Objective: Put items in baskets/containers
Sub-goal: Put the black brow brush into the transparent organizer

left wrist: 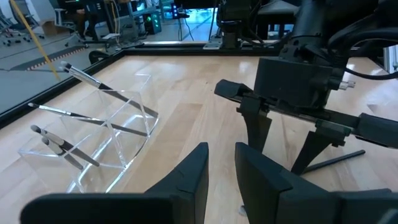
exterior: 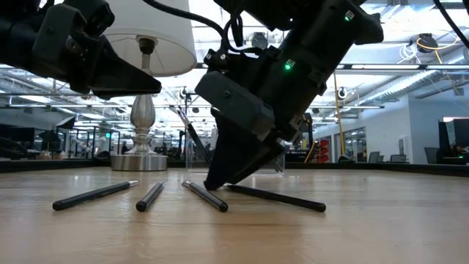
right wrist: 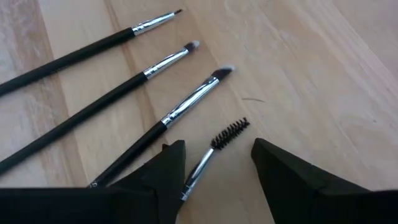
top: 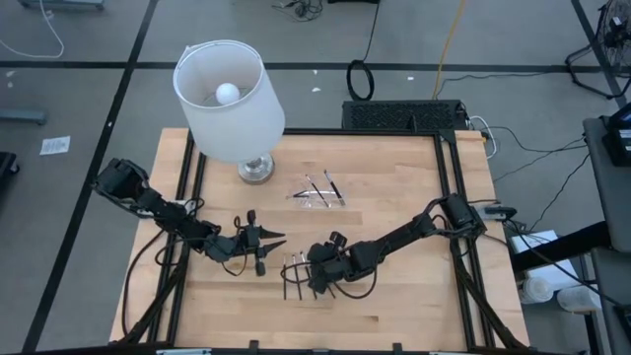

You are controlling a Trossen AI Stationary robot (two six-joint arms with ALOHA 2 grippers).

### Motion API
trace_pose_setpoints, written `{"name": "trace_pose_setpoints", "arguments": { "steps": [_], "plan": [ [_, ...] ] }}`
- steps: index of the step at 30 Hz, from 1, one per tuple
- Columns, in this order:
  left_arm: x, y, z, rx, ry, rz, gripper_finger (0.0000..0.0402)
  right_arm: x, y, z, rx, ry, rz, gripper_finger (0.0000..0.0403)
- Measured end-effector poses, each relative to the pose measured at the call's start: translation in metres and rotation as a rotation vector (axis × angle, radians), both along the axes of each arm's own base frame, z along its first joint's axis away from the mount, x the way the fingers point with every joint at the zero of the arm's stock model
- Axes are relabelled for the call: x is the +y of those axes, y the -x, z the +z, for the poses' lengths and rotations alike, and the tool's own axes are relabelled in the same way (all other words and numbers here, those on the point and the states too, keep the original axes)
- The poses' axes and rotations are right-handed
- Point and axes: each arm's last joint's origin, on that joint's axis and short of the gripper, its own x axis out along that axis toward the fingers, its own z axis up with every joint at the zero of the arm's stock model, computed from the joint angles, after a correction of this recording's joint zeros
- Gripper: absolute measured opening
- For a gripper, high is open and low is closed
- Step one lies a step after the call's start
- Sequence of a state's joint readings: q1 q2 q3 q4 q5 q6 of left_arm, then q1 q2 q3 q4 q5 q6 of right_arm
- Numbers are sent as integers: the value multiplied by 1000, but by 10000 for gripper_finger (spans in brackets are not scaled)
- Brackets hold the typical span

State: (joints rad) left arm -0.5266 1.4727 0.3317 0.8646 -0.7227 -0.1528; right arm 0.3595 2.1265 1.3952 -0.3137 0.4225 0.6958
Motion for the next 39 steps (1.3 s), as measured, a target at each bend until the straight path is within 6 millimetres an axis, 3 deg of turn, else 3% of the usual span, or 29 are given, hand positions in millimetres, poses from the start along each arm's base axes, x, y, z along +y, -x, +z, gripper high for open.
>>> {"name": "trace_pose_setpoints", "arguments": {
  "steps": [6,14,23,32,39],
  "plan": [
    [0,0,0,0,0,0,88,0,1,-1,24,-2,31,155],
    [0,0,0,0,0,0,88,0,2,-2,41,24,65,16],
    [0,0,0,0,0,0,88,1,2,12,-6,117,118,3],
    [-1,1,-1,6,10,-2,88,24,17,79,-201,371,190,1],
    [-3,2,-3,16,32,-4,88,34,30,147,-435,528,276,1]
  ]
}}
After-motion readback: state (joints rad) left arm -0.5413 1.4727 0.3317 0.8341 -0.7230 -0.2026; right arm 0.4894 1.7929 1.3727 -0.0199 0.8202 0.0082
